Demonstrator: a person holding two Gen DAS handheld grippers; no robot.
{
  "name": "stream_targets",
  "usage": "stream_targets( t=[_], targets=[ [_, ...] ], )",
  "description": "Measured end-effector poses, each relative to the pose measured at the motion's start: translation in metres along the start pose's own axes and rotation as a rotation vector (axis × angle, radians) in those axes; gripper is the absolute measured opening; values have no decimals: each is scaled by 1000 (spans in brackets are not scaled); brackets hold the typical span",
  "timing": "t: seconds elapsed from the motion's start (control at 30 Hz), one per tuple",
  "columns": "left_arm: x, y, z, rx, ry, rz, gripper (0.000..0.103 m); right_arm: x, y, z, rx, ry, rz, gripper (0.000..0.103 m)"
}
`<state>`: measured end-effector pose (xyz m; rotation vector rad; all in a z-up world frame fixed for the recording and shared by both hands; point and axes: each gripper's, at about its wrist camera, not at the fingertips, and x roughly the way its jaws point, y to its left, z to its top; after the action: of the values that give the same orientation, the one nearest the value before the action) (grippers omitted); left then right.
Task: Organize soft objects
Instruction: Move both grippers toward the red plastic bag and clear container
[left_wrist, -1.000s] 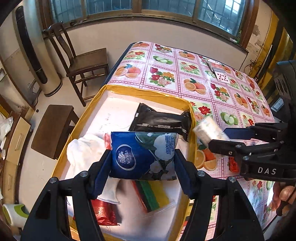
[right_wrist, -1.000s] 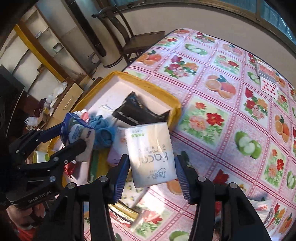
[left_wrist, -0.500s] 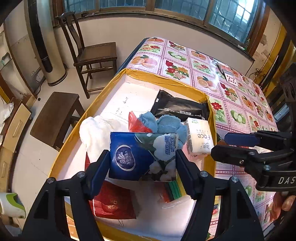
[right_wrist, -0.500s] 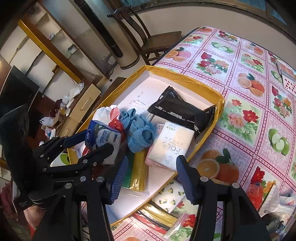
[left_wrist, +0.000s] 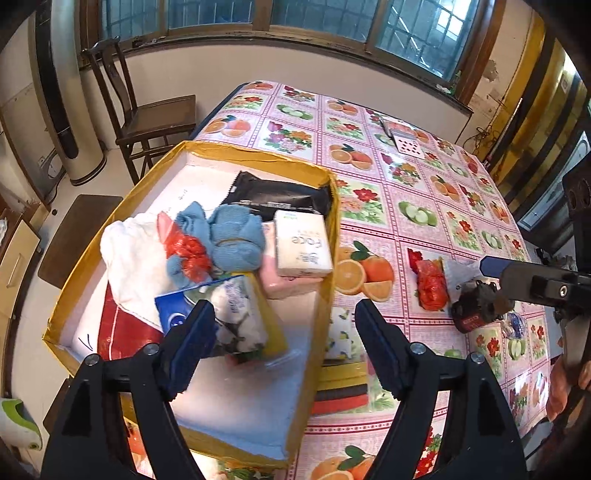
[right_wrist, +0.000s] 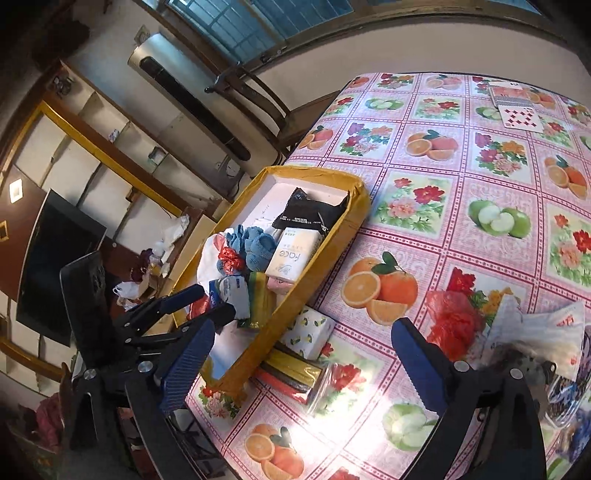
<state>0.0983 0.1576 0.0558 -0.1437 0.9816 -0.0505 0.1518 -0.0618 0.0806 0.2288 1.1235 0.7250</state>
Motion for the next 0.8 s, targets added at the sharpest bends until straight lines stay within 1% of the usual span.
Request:
stream_targets(
  t=[0.03,0.13,0.23,0.3,0.37,0.5,0.63,0.7,0.8],
  targets=[
    [-2,-8,-2,14,-9,0,83,-9,-4,-5,3,-14,3,102],
    [-4,-32,-6,53,-24,-4,83,-37,-20,-19,19,-44,-10,102],
    [-1,-53,-10,65,-7,-53,84,-66,-41,-33,36,-79,-50,103],
    [4,-71,-12,91,7,-73,86,-83,-58,-42,57,-86,-80,103],
    [12,-89,-13,120,23,-84,90,-100,-74,-52,78,-102,-103,103],
    [29,-119,-15,145,47,-89,91,-130,-108,-69,122,-136,-154,103],
    [49,-138,-12,153,84,-87,91,-146,-143,-82,176,-135,-217,103],
    [61,-143,-8,156,101,-68,91,-147,-157,-85,201,-119,-228,103],
    [74,-144,3,112,121,-49,91,-146,-176,-87,254,-116,-244,103]
  ],
)
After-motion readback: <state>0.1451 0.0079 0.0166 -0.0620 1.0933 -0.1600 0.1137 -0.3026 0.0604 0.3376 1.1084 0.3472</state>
